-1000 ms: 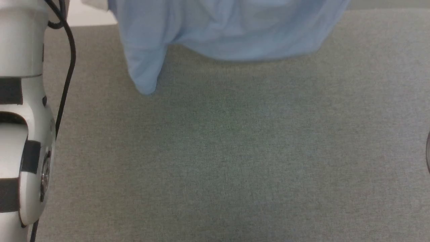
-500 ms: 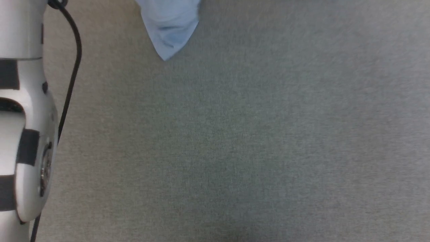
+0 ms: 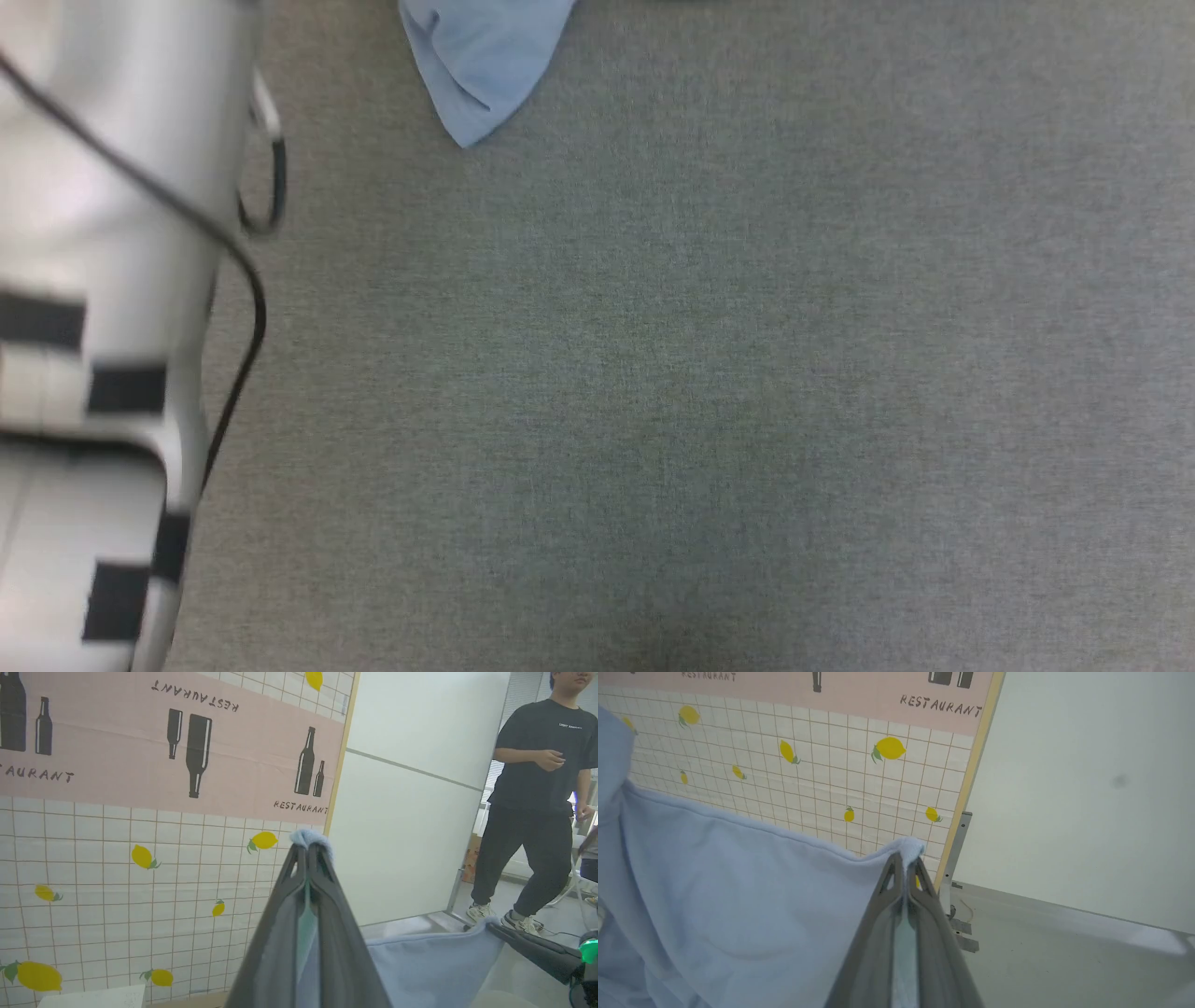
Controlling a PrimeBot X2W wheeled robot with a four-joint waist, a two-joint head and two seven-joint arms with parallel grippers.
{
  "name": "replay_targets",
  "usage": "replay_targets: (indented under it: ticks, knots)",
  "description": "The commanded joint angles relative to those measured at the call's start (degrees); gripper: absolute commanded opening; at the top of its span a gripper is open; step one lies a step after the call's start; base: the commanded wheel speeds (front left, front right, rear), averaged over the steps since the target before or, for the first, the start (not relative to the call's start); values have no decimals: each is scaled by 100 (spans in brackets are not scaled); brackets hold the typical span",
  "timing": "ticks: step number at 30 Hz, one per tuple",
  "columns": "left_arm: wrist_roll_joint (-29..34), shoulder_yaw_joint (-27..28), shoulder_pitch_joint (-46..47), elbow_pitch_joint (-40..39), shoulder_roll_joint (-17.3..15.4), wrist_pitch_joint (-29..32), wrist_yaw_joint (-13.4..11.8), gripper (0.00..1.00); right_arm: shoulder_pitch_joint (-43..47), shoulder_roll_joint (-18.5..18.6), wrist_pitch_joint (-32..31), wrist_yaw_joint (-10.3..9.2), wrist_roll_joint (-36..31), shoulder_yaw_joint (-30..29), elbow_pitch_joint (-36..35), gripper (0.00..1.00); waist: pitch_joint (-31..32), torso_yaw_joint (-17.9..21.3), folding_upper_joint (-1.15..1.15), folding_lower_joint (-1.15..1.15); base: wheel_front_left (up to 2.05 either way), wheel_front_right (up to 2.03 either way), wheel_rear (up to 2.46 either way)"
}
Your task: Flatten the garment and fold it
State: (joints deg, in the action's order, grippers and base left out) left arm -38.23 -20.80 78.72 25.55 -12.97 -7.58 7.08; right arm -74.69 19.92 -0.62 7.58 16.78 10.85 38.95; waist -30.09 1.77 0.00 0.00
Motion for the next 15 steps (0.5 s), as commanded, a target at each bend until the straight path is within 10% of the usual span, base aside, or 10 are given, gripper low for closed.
replay_targets:
  ticks: [1,7,15]
  knots:
    - [-140,-101,-445,-375,-181,167,38,0,358,183,-99,-9,307,65,-304,0,251,-47,0,0,0,0,0]
    - [-603,-118,-2327,-2255,-622,703,-278,0,1945,767,-645,-9,1289,-62,-1786,0,642,-92,0,0,0,0,0]
    - [-827,-42,-4553,-3692,-1029,800,-903,0,4139,569,-1284,-9,1619,-803,-3213,0,1311,-90,0,0,0,0,0]
